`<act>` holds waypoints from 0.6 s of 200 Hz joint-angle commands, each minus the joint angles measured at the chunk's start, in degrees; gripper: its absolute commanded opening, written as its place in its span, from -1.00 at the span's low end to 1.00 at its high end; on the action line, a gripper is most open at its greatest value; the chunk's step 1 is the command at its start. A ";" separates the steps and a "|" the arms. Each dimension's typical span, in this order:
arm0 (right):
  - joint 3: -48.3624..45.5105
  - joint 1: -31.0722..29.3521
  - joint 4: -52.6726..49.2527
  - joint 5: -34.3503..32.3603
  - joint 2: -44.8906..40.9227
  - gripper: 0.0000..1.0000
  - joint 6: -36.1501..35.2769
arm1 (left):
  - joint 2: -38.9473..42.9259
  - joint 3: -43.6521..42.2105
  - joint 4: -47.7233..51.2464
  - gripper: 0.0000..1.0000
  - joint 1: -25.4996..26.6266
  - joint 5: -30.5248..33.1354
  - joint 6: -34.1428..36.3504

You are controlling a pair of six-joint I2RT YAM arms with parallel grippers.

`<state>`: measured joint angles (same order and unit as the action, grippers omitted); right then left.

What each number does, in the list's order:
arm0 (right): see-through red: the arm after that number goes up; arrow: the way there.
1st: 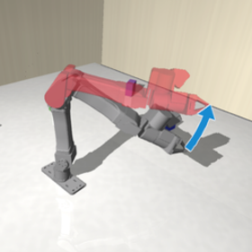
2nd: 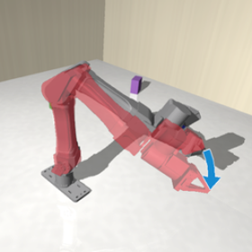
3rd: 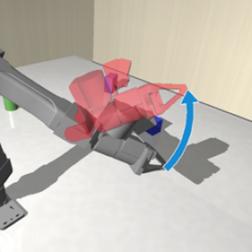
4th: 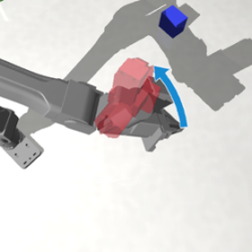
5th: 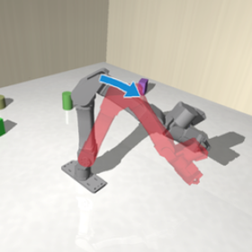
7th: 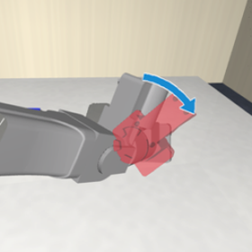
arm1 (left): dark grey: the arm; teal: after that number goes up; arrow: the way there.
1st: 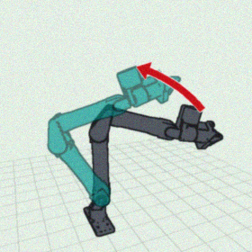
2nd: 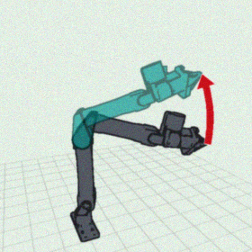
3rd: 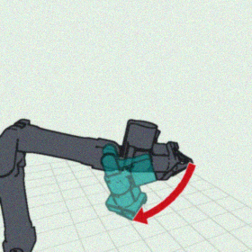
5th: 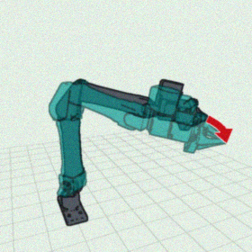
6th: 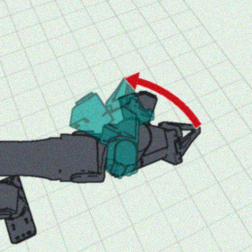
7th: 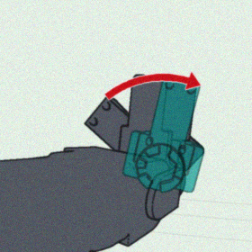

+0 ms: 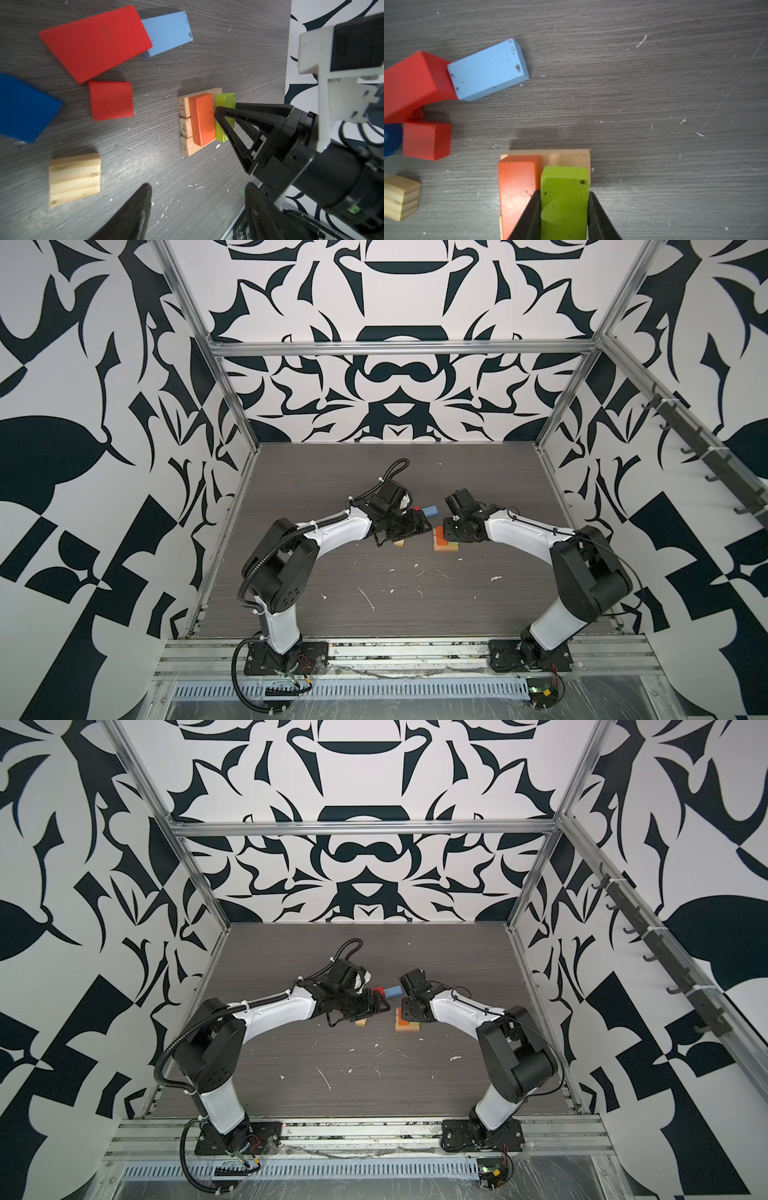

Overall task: Build the wood block tower
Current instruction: 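Lower the green block onto the bars beside the orange block with the right gripper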

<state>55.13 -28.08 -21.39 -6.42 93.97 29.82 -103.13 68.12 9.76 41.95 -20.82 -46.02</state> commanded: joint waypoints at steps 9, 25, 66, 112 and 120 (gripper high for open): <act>1.90 0.28 -0.85 -0.28 -0.61 -0.30 0.41 | 0.91 -0.27 1.49 0.48 -0.11 -0.25 0.62; 1.91 0.26 -0.85 -0.35 -0.55 -0.29 0.41 | 0.89 -0.25 1.55 0.48 -0.08 -0.41 0.59; 1.98 0.24 -0.85 -0.35 -0.41 -0.27 0.41 | 0.75 -0.19 1.58 0.47 -0.06 -0.30 0.58; 2.16 0.23 -0.87 -0.22 -0.72 -0.23 0.41 | 0.57 -0.20 1.40 0.47 -0.11 -0.35 0.58; 2.17 0.21 -0.89 -0.18 -0.59 -0.22 0.41 | 0.56 -0.27 1.25 0.47 -0.06 -0.36 0.54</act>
<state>55.16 -28.08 -21.58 -6.39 93.97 29.82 -103.13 68.12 10.13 41.95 -20.84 -46.02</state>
